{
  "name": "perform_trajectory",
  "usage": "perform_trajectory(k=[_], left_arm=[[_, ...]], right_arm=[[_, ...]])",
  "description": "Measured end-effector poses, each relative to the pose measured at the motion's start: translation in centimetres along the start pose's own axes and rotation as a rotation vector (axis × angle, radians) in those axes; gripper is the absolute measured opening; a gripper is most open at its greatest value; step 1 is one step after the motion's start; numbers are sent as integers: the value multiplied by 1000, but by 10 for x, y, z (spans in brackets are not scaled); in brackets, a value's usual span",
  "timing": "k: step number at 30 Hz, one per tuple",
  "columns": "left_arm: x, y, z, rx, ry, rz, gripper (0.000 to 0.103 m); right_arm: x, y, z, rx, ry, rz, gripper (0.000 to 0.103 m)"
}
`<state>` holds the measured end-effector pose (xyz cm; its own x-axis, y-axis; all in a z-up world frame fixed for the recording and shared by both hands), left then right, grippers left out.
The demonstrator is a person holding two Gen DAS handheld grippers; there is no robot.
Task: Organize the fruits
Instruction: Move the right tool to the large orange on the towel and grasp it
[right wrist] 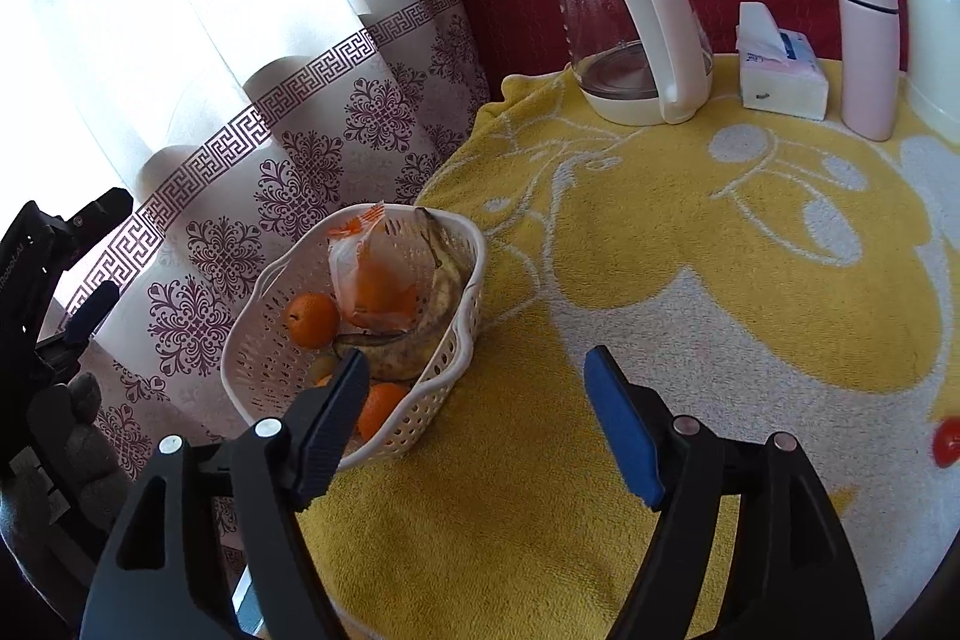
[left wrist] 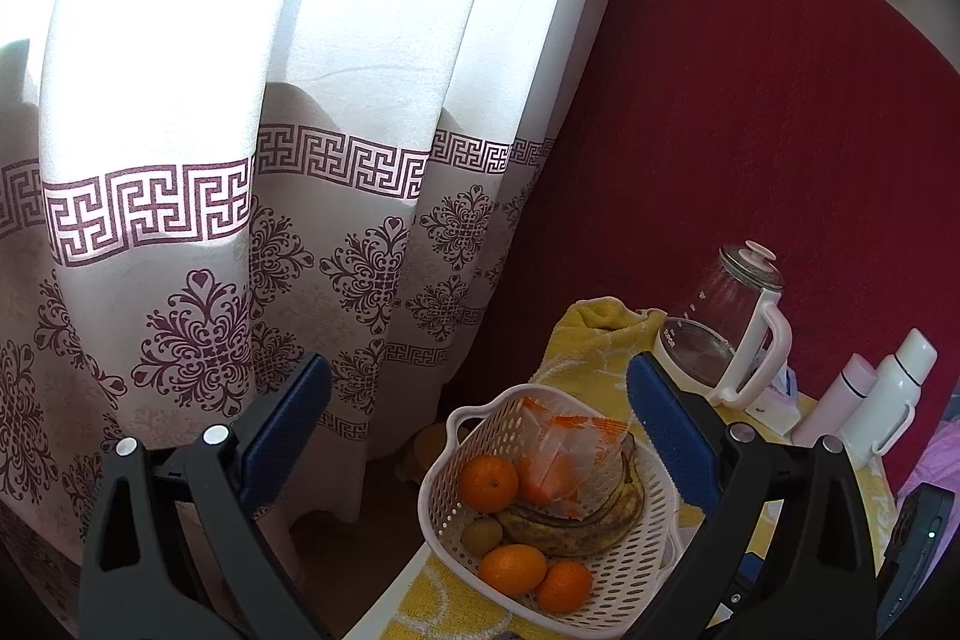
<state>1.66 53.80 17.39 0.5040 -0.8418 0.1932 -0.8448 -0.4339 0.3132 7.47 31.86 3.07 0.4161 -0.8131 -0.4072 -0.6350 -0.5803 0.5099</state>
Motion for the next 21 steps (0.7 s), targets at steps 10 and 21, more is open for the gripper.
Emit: perform_trajectory(k=[10,21], left_arm=[[15,3,4,-2,-16,36,100],[35,8,10,-6,-54,72,100]], right_arm=[[49,30,6,40,-83,84,74],[125,76,5,122,-157,245,74]])
Point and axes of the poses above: each gripper's, at about its wrist camera, not at the fingertips, and y roughly against the way its jaws point, x to its right, z to its underside, the point moved 8 cm from there along -y, roughly the way its jaws point, and after that the axes turned 9 degrees about x, right-handed, at the moved point
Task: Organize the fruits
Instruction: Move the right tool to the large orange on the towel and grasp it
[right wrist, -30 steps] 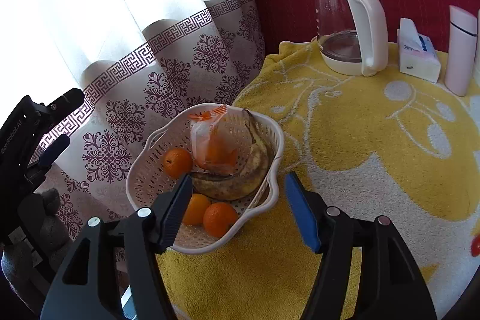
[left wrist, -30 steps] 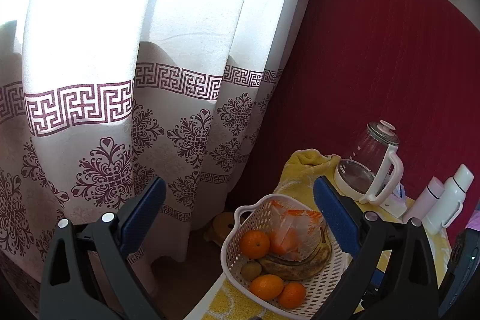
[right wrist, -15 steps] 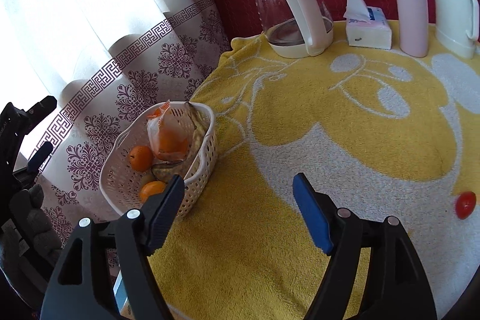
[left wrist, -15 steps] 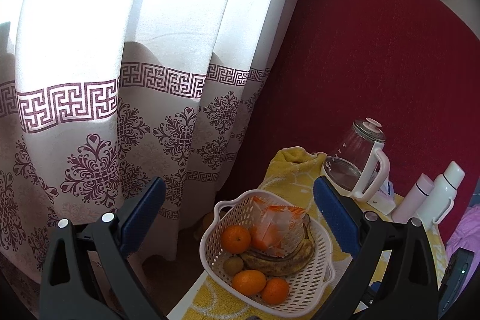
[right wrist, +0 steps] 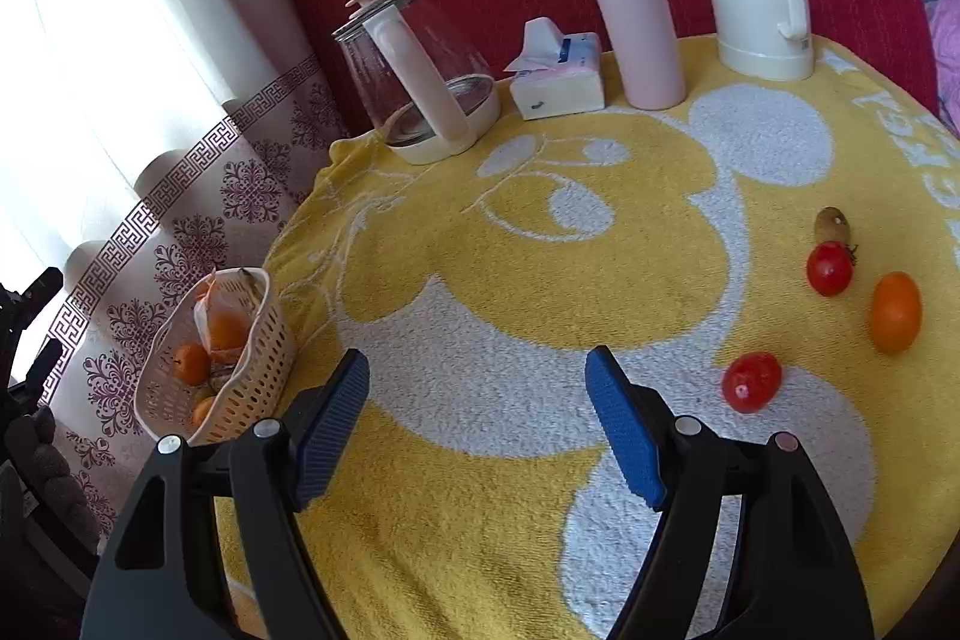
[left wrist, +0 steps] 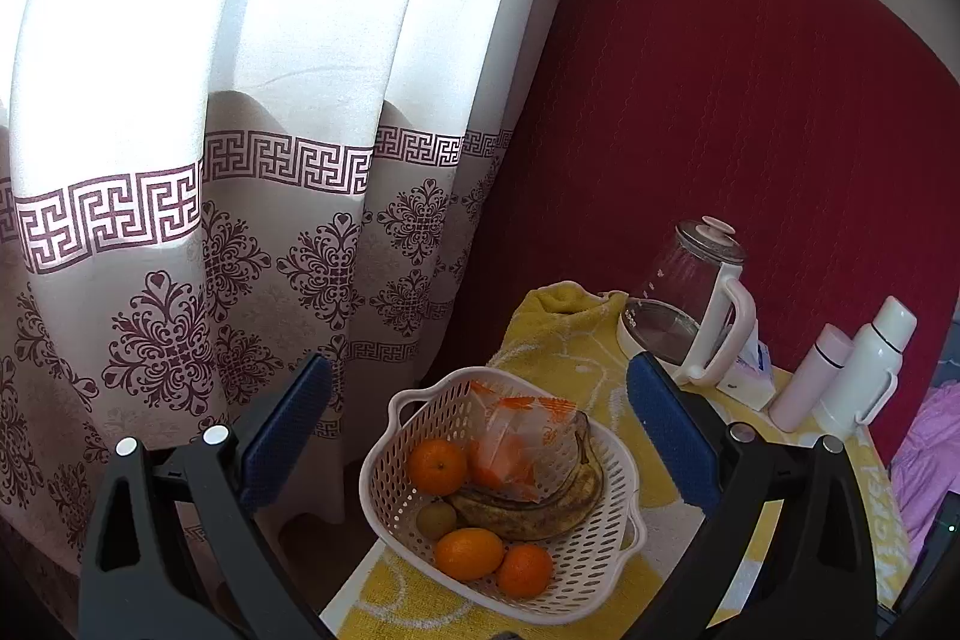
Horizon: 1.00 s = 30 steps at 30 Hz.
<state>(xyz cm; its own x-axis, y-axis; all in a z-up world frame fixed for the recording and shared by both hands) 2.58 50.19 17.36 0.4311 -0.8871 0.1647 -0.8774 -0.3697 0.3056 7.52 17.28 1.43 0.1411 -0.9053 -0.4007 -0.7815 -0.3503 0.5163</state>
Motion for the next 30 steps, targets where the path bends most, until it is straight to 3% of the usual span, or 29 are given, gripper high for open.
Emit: perform_trajectory(k=[22,26,30], left_arm=[[49,4,20,-30,-102,83,100],[62,4,28,-40,-131,103,100],[78,7,37,-49,-168,130,100]], right_arm=[[163,49,-30,135,-158,305,74],[178,45,-33,124,-171,313,74],[184,31,-34,82,-168,307,64]])
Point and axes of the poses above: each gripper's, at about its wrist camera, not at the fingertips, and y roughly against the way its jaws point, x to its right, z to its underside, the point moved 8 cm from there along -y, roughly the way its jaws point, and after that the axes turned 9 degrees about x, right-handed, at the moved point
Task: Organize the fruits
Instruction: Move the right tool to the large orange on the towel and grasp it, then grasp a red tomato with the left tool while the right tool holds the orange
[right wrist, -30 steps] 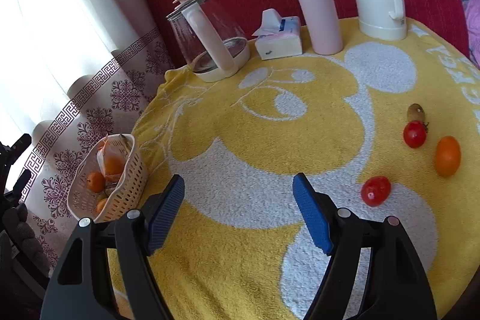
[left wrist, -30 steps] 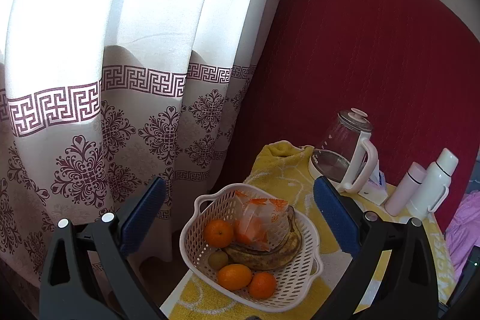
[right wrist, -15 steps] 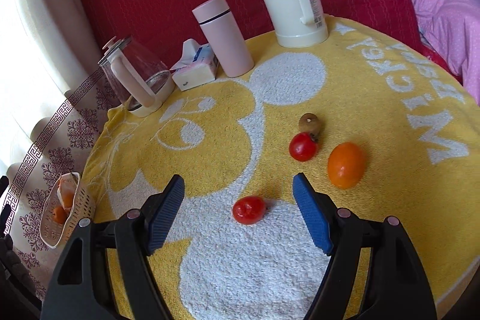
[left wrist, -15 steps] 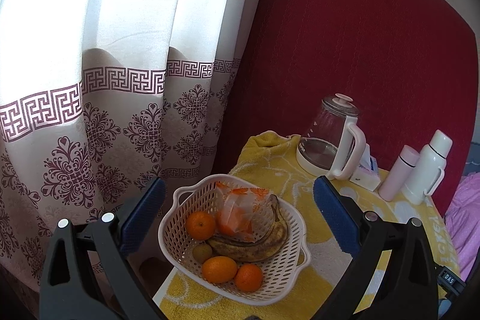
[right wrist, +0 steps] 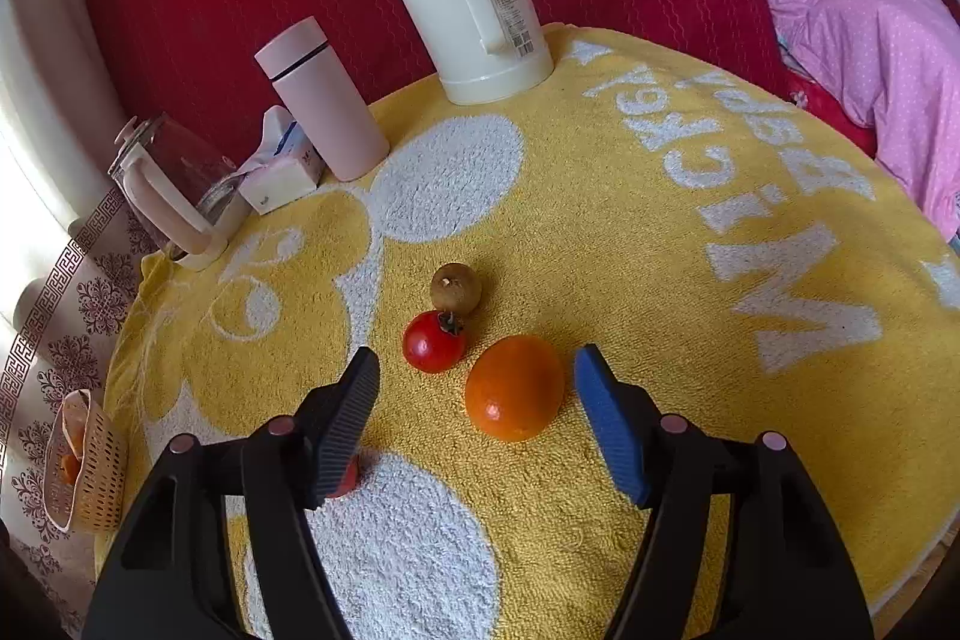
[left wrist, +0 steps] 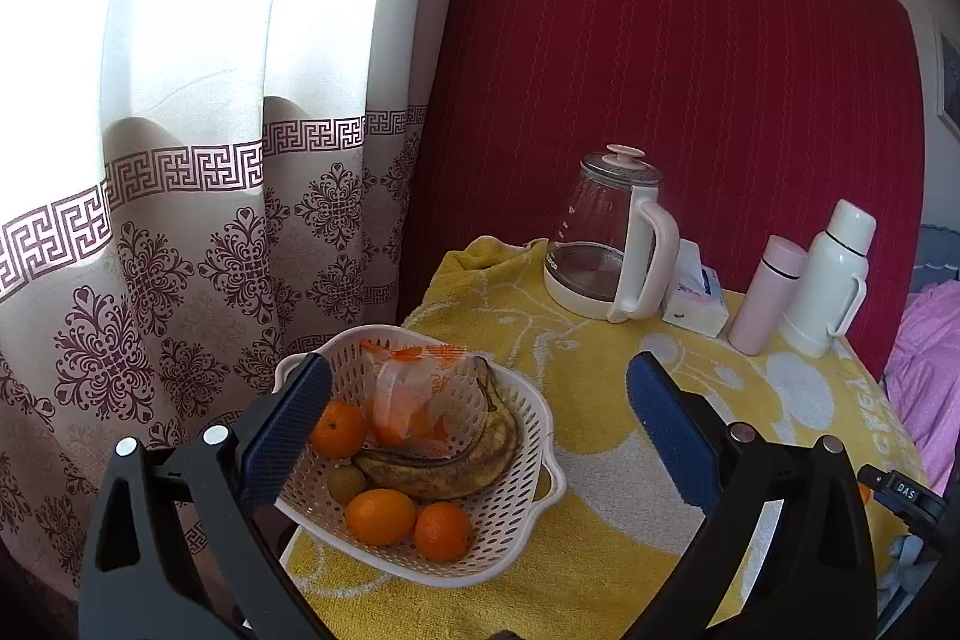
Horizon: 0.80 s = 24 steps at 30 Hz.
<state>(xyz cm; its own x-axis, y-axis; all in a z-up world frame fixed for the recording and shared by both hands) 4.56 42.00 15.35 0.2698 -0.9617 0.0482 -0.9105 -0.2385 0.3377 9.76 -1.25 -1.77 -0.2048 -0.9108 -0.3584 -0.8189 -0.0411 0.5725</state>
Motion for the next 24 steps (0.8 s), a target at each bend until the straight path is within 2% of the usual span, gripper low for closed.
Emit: perform_trajectory(k=[7,14,15,24], left_arm=[[30,-1,14,-20,-81,51,100],[53,-4,31,-50,-126,85,100],[56,-4,33,-55,-132,89,100],[84,-13,63,-120,-170,140,100]], right_arm=[[10,-25,9,-61,28,56,53],[12,-25,11,-62,51,69,42],[11,-25,11,-62,55,66,38],[14,-9,11,-58,93,68,38]])
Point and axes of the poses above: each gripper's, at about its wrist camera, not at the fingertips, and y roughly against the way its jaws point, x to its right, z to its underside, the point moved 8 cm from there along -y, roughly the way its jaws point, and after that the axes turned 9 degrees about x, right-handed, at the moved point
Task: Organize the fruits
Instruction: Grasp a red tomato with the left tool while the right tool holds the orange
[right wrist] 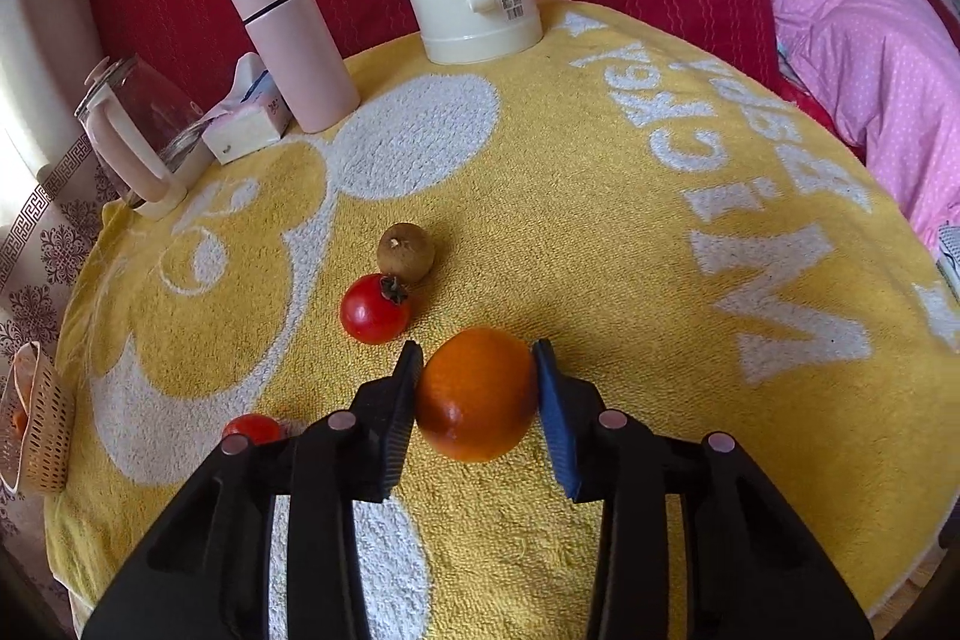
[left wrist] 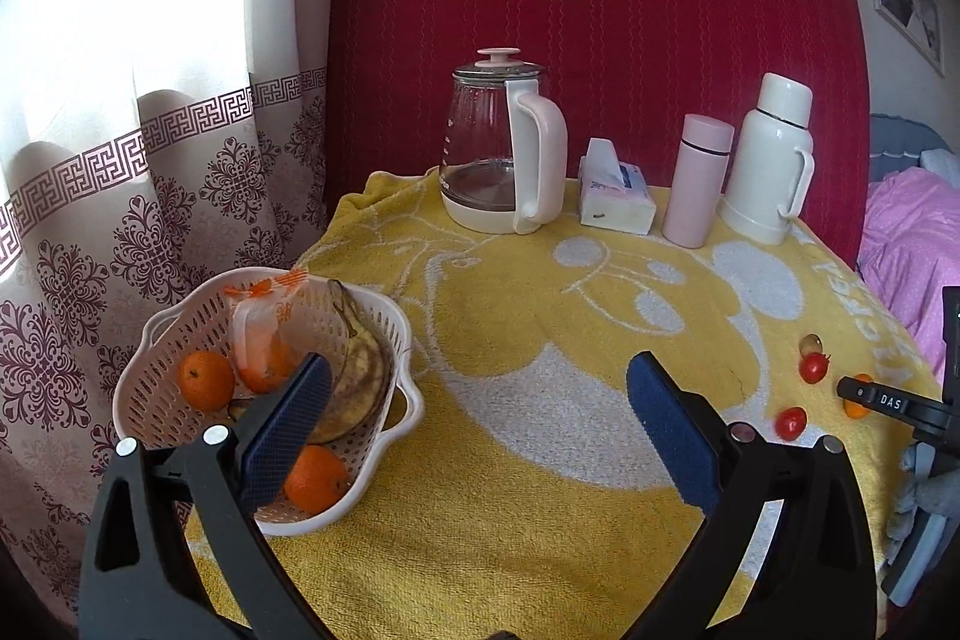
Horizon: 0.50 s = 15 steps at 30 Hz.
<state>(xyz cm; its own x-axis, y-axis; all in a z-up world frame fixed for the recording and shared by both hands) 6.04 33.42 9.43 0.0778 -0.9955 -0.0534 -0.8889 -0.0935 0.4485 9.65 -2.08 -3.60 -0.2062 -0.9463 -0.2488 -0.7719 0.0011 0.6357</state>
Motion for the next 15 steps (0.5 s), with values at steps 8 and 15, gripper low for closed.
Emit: perform_trajectory(k=[8,15], left_arm=[[63,-18,27,-74,-106,114,100],[132,-30,45,-118,-202,268,93]], right_arm=[[24,3,-2,14,-11,15,38],[18,0,3,29,24,12,38]])
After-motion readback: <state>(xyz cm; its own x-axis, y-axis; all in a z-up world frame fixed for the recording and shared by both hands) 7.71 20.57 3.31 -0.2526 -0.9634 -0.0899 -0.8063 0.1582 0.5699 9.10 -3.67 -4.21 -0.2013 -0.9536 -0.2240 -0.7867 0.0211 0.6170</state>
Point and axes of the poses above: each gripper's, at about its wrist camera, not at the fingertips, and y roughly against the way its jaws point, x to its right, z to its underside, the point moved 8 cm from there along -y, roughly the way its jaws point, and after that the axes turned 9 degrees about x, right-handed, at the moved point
